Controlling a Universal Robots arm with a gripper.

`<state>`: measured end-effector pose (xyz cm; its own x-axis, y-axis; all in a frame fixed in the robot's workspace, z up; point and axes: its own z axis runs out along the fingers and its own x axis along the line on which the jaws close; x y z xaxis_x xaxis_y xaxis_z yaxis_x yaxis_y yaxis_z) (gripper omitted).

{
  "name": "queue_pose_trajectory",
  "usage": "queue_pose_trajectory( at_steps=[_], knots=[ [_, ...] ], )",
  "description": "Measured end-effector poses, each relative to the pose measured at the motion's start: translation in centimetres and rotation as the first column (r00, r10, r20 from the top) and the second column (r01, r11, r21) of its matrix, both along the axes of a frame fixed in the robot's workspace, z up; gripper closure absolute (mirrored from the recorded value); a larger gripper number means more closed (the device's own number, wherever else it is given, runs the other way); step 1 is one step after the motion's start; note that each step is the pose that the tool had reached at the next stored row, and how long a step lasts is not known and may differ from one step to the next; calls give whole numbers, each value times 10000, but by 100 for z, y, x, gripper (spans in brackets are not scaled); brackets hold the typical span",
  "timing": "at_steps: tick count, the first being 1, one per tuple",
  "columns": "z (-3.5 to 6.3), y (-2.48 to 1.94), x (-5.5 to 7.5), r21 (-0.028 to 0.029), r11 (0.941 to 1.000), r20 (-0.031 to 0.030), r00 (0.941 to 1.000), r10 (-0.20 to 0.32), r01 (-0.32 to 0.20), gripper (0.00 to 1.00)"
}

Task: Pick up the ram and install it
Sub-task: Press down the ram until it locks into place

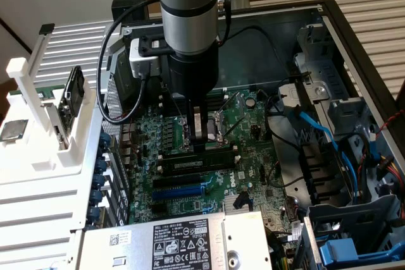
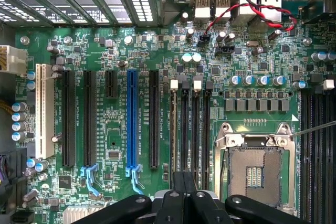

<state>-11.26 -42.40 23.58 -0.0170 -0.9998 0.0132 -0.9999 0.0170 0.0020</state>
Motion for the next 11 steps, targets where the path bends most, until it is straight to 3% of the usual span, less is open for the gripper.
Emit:
queue_pose_trajectory(
  at_steps=[11],
  knots=[
    [-9, -16, -6, -1, 10000, 0, 10000, 0, 0, 90]
  ],
)
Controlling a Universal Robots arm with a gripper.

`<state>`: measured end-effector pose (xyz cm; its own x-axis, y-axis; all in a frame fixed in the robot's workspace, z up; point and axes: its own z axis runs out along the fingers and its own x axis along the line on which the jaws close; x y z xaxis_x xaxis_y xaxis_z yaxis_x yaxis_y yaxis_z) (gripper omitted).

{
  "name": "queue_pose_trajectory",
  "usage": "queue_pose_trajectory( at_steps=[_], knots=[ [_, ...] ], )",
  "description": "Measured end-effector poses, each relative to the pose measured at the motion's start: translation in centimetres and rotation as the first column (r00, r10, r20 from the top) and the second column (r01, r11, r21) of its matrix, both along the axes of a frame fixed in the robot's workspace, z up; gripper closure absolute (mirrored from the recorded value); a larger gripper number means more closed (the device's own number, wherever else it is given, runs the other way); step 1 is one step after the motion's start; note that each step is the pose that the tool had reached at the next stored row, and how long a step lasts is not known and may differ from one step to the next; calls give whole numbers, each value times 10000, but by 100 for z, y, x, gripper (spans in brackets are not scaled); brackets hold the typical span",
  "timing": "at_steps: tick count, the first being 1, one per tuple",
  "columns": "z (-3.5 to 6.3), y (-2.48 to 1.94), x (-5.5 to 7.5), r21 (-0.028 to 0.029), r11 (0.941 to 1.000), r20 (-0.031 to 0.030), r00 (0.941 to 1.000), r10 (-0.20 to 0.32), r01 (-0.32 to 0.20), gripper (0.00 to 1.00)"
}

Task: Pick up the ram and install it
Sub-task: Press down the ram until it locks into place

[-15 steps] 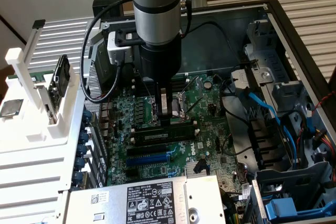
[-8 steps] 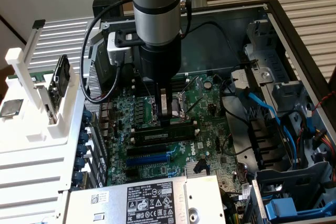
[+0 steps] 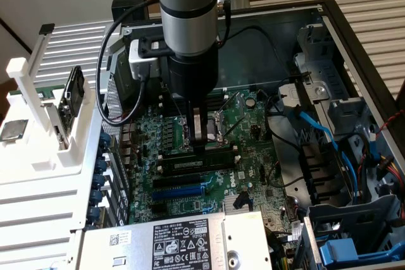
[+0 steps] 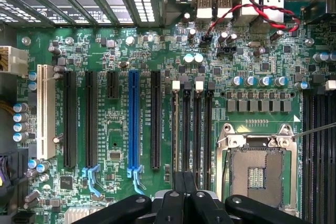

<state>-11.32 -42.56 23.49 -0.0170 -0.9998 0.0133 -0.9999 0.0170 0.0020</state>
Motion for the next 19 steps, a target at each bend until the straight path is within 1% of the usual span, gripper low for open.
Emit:
queue_pose_trajectory(
  at_steps=[9, 19],
  knots=[
    [-29, 0, 0, -3, 10000, 0, 10000, 1, -1, 90],
    [-36, -2, 0, -3, 10000, 1, 10000, -1, 1, 90]
  ],
)
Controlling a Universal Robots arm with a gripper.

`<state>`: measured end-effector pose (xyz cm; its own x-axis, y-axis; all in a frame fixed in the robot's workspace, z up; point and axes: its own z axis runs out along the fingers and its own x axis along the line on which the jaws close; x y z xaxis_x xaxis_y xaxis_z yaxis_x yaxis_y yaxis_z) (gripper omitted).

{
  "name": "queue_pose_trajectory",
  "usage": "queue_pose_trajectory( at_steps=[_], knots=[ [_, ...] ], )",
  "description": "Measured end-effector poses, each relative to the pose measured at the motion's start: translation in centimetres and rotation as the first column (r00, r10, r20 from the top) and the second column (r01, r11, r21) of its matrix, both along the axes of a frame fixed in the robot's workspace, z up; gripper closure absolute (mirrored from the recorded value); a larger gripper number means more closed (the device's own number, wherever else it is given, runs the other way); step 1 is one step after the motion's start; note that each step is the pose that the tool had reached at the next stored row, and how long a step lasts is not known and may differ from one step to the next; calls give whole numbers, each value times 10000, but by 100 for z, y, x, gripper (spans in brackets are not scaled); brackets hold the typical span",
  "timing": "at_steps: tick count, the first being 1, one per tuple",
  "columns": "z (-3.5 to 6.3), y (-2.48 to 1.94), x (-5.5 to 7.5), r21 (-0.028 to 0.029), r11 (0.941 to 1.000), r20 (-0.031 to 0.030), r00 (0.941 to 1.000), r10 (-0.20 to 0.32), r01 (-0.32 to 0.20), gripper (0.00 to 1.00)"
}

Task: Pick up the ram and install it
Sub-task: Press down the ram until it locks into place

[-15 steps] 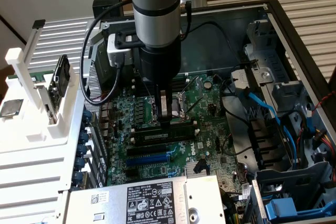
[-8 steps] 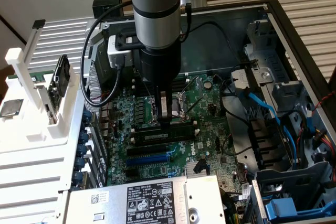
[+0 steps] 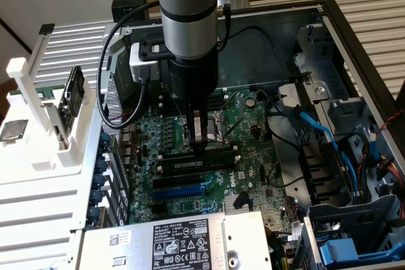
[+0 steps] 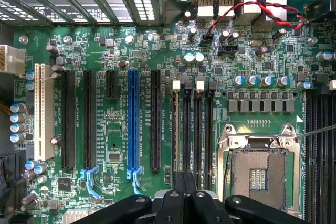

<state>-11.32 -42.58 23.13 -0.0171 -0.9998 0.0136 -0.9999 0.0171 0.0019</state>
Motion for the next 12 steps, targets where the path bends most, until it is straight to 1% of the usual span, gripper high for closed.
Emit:
queue_pose_trajectory(
  at_steps=[12],
  knots=[
    [-2, -8, 0, -3, 10000, -3, 10000, 1, -1, 90]
  ],
)
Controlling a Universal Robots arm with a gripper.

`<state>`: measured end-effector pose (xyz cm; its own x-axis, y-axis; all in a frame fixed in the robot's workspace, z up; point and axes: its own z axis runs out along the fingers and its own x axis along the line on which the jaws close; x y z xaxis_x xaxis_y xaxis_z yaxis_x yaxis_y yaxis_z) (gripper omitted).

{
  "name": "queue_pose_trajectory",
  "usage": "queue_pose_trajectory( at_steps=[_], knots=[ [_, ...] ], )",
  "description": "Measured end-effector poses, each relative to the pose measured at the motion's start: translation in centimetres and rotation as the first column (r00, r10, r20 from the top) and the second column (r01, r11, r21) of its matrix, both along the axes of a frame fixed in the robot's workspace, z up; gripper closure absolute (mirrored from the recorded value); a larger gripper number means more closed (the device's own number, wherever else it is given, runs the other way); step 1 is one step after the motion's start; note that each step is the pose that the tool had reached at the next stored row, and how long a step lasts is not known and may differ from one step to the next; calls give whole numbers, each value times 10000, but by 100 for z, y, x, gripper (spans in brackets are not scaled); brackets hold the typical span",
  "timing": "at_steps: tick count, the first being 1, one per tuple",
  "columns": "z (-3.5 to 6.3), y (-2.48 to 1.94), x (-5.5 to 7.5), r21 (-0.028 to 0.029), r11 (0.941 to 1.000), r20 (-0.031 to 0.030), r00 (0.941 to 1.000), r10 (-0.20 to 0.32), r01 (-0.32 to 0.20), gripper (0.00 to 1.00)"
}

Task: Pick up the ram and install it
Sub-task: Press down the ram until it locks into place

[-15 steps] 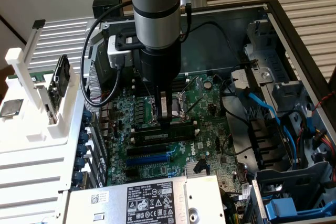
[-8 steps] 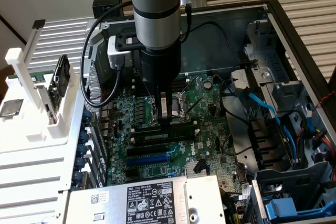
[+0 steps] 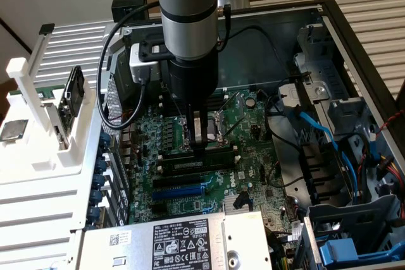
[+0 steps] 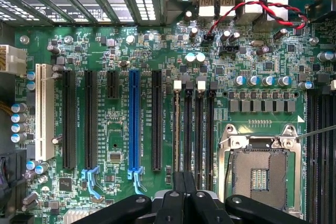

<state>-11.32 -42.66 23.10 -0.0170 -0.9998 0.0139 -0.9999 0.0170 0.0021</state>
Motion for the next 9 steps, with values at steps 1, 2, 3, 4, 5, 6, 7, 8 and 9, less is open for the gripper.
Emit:
queue_pose_trajectory(
  at_steps=[1, 2, 3, 4, 5, 6, 7, 8, 9],
  knots=[
    [-1, 0, 0, 1, 10000, 1, 10000, 0, 0, 90],
    [-2, 0, 0, 1, 10000, 0, 10000, 0, 0, 90],
    [-3, 0, 0, 1, 10000, 1, 10000, 0, 0, 90],
    [-3, 0, 0, 1, 10000, 1, 10000, 0, 0, 90],
    [-5, 0, 0, 1, 10000, 1, 10000, 0, 0, 90],
    [-6, 0, 0, 2, 10000, 1, 10000, 0, 0, 90],
    [-6, 0, 0, 0, 10000, 1, 10000, 0, 0, 90],
    [-7, 0, 0, 0, 10000, 1, 10000, 1, -1, 90],
    [-8, 0, 0, 0, 10000, 0, 10000, 1, -1, 90]
  ],
)
